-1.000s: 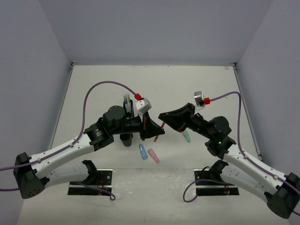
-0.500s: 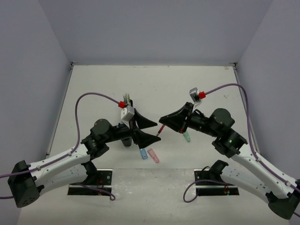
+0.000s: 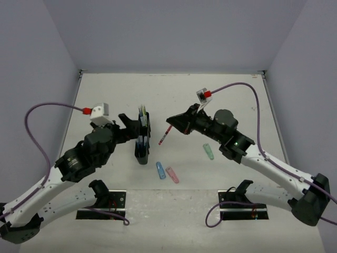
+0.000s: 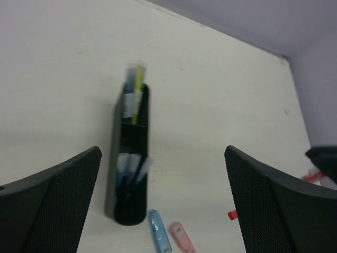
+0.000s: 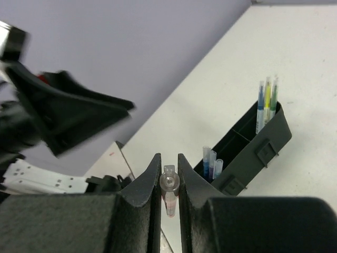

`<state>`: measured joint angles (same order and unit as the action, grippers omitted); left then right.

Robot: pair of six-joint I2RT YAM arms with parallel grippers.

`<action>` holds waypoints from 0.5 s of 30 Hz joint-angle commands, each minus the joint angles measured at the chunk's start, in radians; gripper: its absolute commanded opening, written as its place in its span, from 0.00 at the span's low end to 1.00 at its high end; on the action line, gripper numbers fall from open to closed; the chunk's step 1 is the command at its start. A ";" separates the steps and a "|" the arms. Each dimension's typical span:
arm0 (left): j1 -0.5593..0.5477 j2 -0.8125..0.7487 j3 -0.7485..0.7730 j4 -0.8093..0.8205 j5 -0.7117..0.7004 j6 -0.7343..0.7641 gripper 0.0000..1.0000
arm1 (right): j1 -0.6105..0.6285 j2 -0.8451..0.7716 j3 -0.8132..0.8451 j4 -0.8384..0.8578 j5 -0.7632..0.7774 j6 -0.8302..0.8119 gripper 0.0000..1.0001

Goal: Sort the stationery into containers
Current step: Place the pen in the storage box.

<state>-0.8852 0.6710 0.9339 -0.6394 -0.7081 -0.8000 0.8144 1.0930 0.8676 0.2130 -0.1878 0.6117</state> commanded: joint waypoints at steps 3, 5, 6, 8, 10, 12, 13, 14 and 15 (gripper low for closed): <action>0.003 -0.116 0.079 -0.346 -0.487 -0.127 1.00 | 0.130 0.231 0.157 0.049 0.164 -0.077 0.00; 0.003 -0.144 0.053 -0.280 -0.446 -0.028 1.00 | 0.155 0.313 0.226 0.016 0.188 -0.100 0.00; 0.002 -0.149 0.048 -0.254 -0.413 -0.005 1.00 | 0.166 0.345 0.264 -0.009 0.210 -0.121 0.00; 0.002 -0.154 0.042 -0.222 -0.385 0.027 1.00 | 0.185 0.399 0.303 -0.052 0.232 -0.141 0.00; 0.002 -0.156 0.033 -0.206 -0.355 0.061 1.00 | 0.204 0.458 0.356 -0.083 0.253 -0.164 0.00; 0.002 -0.156 0.029 -0.200 -0.336 0.076 1.00 | 0.210 0.507 0.387 -0.101 0.257 -0.172 0.00; 0.002 -0.156 0.029 -0.200 -0.328 0.082 1.00 | 0.212 0.525 0.402 -0.107 0.260 -0.175 0.00; 0.003 -0.158 0.028 -0.200 -0.324 0.086 1.00 | 0.215 0.542 0.408 -0.113 0.265 -0.176 0.00; 0.003 -0.160 0.026 -0.200 -0.315 0.091 1.00 | 0.215 0.560 0.412 -0.110 0.266 -0.178 0.00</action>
<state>-0.8837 0.5121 0.9661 -0.8780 -1.0337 -0.7652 1.0183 1.5933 1.2226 0.1338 0.0180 0.4790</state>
